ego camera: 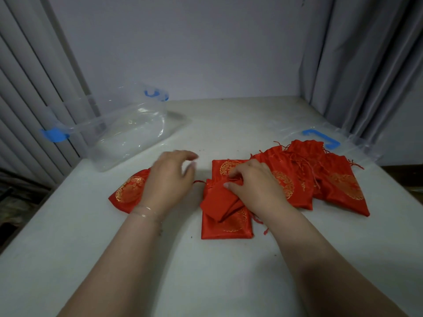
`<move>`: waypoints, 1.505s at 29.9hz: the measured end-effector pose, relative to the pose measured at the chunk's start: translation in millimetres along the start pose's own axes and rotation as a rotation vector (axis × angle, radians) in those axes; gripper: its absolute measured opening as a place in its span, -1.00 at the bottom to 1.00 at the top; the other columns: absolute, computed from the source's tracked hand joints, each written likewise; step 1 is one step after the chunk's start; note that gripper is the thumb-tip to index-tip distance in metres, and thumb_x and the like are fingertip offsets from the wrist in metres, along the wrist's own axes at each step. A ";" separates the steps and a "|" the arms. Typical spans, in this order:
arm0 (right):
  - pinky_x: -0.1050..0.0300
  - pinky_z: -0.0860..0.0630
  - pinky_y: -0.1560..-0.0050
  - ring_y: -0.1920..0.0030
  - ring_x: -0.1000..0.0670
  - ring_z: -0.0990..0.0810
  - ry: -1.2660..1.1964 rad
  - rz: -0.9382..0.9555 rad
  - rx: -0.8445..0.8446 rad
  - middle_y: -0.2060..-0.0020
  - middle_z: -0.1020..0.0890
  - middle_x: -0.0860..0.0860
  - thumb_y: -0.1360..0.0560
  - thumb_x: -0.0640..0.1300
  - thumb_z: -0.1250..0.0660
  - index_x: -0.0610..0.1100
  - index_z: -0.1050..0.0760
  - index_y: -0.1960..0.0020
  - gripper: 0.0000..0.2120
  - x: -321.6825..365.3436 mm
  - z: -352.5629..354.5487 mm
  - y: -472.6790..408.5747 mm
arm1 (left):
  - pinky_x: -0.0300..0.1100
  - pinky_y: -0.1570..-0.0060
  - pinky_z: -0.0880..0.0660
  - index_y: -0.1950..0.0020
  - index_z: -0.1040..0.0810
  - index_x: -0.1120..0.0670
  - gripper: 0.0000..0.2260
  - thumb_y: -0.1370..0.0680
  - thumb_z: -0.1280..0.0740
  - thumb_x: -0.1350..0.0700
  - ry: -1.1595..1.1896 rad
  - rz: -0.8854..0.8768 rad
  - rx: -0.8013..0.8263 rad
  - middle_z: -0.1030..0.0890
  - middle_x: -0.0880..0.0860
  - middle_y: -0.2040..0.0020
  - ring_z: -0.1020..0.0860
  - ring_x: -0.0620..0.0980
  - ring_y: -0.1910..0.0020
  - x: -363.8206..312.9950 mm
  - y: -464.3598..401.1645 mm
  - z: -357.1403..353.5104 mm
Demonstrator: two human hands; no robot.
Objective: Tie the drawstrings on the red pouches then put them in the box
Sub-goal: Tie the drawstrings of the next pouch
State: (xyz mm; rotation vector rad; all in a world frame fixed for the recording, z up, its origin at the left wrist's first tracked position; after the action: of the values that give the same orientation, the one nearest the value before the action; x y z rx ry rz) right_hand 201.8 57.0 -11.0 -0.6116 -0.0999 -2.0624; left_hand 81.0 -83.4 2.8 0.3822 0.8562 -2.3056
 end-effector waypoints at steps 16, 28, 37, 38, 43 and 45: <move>0.17 -0.48 -0.01 0.05 0.16 -0.54 -0.542 0.207 -0.118 0.12 -0.51 0.20 -0.54 -0.04 -0.28 0.03 -0.36 -0.10 -0.83 11.1 4.4 0.2 | -0.31 0.22 -0.42 0.16 -0.62 0.04 -0.93 -0.45 -0.45 0.19 0.661 0.179 0.254 -0.59 -0.02 0.27 -0.48 -0.18 0.30 -20.5 6.5 -22.4; 0.01 -0.43 0.22 0.33 0.08 -0.49 -0.423 0.240 -0.066 0.35 -0.53 0.01 -0.58 -0.02 -0.20 0.04 -0.42 -0.04 -0.93 9.5 2.4 1.8 | -0.09 0.02 -0.47 -0.01 -0.66 0.16 -0.83 -0.53 -0.35 0.11 0.968 0.399 0.190 -0.67 0.14 0.05 -0.57 0.00 0.04 -22.1 9.4 -15.6; 0.20 -0.25 0.37 0.45 0.15 -0.39 -0.458 0.107 -0.113 0.53 -0.37 0.12 -0.47 0.07 -0.35 0.00 -0.50 0.11 -0.85 2.8 11.6 -1.3 | -0.31 0.16 -0.53 0.18 -0.64 0.09 -0.84 -0.56 -0.31 0.17 0.862 0.417 0.003 -0.66 -0.05 0.34 -0.61 -0.17 0.32 -8.2 3.8 -3.6; 0.22 -0.24 0.37 0.45 0.17 -0.39 -0.466 0.093 -0.108 0.54 -0.40 0.13 -0.46 0.07 -0.37 -0.02 -0.52 0.17 -0.83 1.9 11.9 -1.2 | -0.33 0.19 -0.52 0.20 -0.63 0.08 -0.82 -0.57 -0.30 0.17 0.773 0.383 -0.034 -0.66 -0.05 0.32 -0.61 -0.18 0.32 -6.9 3.5 -1.9; 0.22 -0.23 0.39 0.48 0.15 -0.30 -0.592 0.083 -0.067 0.52 -0.35 0.08 -0.45 0.02 -0.39 -0.11 -0.55 0.25 -0.78 2.9 12.5 0.0 | -0.26 0.20 -0.55 0.18 -0.59 0.15 -0.80 -0.60 -0.25 0.17 0.791 0.414 -0.106 -0.67 0.02 0.29 -0.64 -0.09 0.32 -0.1 2.0 2.0; 0.27 -0.19 0.43 0.50 0.15 -0.25 -0.649 0.080 -0.030 0.50 -0.34 0.00 -0.47 -0.01 -0.38 -0.17 -0.56 0.23 -0.77 4.8 12.7 -0.6 | -0.20 0.15 -0.59 0.15 -0.56 0.15 -0.81 -0.61 -0.23 0.17 0.957 0.477 -0.083 -0.68 0.04 0.30 -0.65 -0.02 0.30 0.5 1.5 2.7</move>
State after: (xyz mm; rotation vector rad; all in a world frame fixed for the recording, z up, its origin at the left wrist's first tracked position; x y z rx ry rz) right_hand 204.1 57.4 2.4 -1.2630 -0.4113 -1.7201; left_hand 81.5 -86.3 3.9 1.5321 1.1182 -1.5735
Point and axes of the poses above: each hand's wrist, its own y-axis away from the middle knuckle, its own z-axis out of the back of the hand, x = y × z, the point moved 3 cm from there along -y, towards the middle knuckle
